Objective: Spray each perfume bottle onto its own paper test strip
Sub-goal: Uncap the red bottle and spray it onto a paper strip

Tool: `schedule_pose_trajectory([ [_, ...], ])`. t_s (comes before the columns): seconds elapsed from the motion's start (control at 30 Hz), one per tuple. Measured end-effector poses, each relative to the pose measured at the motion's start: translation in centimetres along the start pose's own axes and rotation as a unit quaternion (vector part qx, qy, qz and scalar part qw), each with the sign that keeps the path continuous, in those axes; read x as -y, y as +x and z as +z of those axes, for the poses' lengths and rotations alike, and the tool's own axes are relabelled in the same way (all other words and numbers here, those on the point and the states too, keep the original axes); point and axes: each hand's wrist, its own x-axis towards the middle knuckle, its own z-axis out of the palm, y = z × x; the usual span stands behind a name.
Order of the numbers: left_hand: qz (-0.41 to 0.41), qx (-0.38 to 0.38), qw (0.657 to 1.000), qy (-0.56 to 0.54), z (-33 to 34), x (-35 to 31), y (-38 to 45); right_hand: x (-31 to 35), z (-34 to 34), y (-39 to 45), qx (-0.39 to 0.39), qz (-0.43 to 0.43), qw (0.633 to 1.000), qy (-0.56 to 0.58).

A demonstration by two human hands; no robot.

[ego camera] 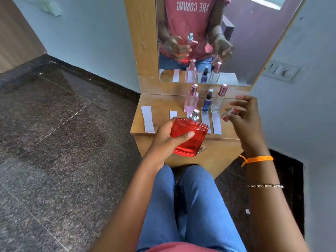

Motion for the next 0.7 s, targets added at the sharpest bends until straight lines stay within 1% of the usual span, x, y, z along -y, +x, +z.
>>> schedule_pose_trajectory([
  [0.07,-0.007,0.000,1.000,-0.001,0.4,0.4,0.1,-1.5,-0.7,0.0,-0.029,-0.013,0.997,-0.069],
  [0.23,-0.014,0.009,1.000,0.004,1.1,1.1,0.3,-3.9,-0.5,-0.5,-0.009,-0.001,0.992,-0.128],
  [0.33,-0.015,0.013,1.000,-0.004,1.4,1.4,0.5,-4.0,-0.5,-0.7,-0.005,0.014,0.993,-0.116],
  [0.37,-0.017,0.014,1.000,-0.009,1.5,1.5,0.5,-3.8,-0.6,-0.9,-0.010,0.005,0.993,-0.119],
  [0.43,-0.023,0.012,1.000,-0.015,1.7,1.5,0.5,-2.9,-0.5,-1.5,-0.040,-0.045,0.990,-0.126],
  [0.47,-0.026,0.007,0.999,-0.019,1.8,1.4,0.5,-2.1,-0.3,-1.9,-0.049,-0.067,0.991,-0.104],
  [0.5,-0.028,0.002,0.999,-0.021,1.9,1.3,0.5,-1.2,-0.1,-2.3,-0.036,-0.073,0.995,-0.065],
  [0.53,-0.030,-0.003,0.999,-0.022,1.9,1.2,0.6,-0.4,0.1,-2.7,0.003,-0.069,0.997,-0.024],
  [0.57,-0.031,-0.009,0.999,-0.021,2.0,1.1,0.7,0.3,0.3,-3.1,0.067,-0.059,0.996,0.006],
  [0.63,-0.032,-0.023,0.999,-0.017,2.0,0.8,0.8,1.0,0.9,-3.8,0.210,-0.035,0.976,0.035],
  [0.67,-0.034,-0.027,0.999,-0.010,2.1,0.6,0.8,0.9,1.4,-4.2,0.258,-0.031,0.965,0.045],
  [0.7,-0.038,-0.027,0.999,-0.004,2.1,0.4,0.9,0.7,1.8,-4.5,0.279,-0.037,0.958,0.050],
])
